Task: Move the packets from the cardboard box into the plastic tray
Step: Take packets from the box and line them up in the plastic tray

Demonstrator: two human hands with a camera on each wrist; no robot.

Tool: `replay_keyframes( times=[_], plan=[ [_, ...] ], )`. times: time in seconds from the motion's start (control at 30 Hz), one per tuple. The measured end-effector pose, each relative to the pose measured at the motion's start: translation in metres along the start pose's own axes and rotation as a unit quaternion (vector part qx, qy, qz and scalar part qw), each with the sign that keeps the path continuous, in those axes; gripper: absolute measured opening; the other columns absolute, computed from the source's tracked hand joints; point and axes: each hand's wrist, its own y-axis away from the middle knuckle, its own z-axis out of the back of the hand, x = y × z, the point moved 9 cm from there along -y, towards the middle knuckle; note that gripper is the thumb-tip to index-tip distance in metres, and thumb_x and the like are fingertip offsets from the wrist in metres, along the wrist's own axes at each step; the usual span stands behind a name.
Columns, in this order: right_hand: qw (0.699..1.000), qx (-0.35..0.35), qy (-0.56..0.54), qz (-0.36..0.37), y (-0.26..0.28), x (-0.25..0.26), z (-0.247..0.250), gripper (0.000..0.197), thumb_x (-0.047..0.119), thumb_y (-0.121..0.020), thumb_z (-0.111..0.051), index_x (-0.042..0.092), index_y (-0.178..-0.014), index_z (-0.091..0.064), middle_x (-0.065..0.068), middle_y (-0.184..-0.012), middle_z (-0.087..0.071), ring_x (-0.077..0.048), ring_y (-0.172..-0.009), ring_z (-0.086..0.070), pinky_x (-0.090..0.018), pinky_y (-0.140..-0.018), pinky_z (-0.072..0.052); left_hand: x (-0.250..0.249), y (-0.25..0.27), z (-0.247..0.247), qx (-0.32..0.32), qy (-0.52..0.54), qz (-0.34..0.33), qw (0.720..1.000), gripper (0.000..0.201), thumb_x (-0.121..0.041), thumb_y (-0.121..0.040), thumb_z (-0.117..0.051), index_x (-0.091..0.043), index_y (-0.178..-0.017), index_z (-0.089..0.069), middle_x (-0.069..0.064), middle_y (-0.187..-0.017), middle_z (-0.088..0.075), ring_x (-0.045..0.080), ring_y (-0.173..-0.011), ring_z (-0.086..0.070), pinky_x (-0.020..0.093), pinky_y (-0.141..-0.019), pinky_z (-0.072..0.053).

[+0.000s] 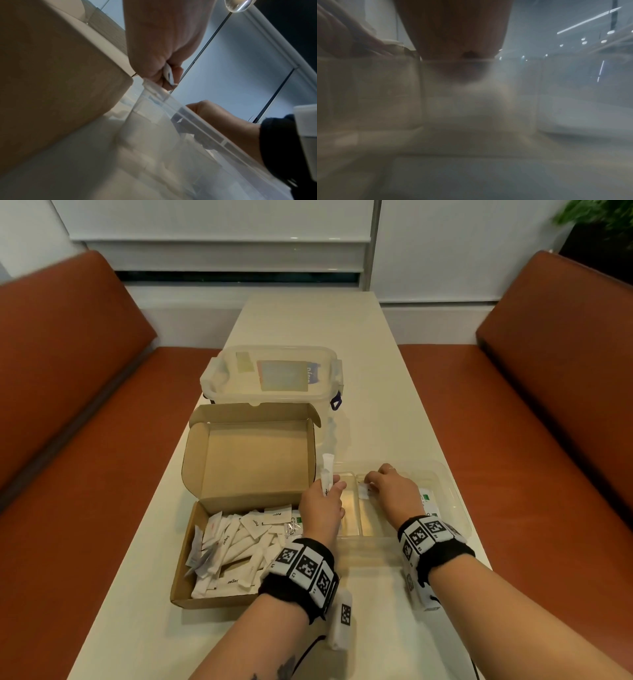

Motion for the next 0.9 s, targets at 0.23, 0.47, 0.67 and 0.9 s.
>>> replay_keyframes(
  times=[0.23,0.47,0.67,0.9],
  plan=[
    [1.000,0.018,0.021,0.013,0.0050,0.0032,-0.0041,0.028,0.009,-0.092,-0.045,0.014,-0.120,-0.045,-0.006,-0.115,-0.053,-0.031,-0.083,-0.060,-0.030,-0.058,-0.037,-0.0007,0.0008,-0.0013,0.009,0.002,-0.004,1.000,0.008,-0.011,-0.090,-0.060,-0.011,-0.097,-0.063,-0.001,-0.054,-0.043,0.011,-0.044,-0.037,0.021,-0.045,-0.039],
    [1.000,0.006,0.015,0.004,0.0046,0.0003,-0.0017,0.013,0.009,-0.092,-0.044,0.011,-0.105,-0.046,-0.008,-0.107,-0.046,-0.026,-0.069,-0.049,-0.029,-0.057,-0.035,-0.0007,0.0011,-0.0012,0.011,-0.005,-0.010,1.000,0.009,-0.012,-0.090,-0.060,-0.012,-0.098,-0.063,-0.001,-0.056,-0.045,0.011,-0.045,-0.039,0.021,-0.046,-0.040],
    [1.000,0.008,0.023,0.011,0.0042,-0.0001,-0.0027,0.014,0.014,-0.094,-0.045,0.010,-0.105,-0.053,-0.008,-0.111,-0.047,-0.029,-0.079,-0.057,-0.030,-0.063,-0.046,0.0004,0.0003,-0.0017,0.012,-0.014,-0.009,1.000,0.010,-0.013,-0.090,-0.061,-0.012,-0.099,-0.064,0.000,-0.054,-0.044,0.011,-0.042,-0.039,0.023,-0.046,-0.040],
    [1.000,-0.005,0.024,0.012,0.0047,-0.0028,-0.0028,0.018,0.017,-0.090,-0.053,0.015,-0.106,-0.061,-0.004,-0.117,-0.046,-0.024,-0.083,-0.059,-0.024,-0.067,-0.045,0.0003,0.0003,-0.0018,0.015,-0.021,-0.009,1.000,0.012,-0.013,-0.090,-0.061,-0.011,-0.102,-0.064,-0.001,-0.054,-0.044,0.011,-0.043,-0.038,0.019,-0.043,-0.039]
  ],
)
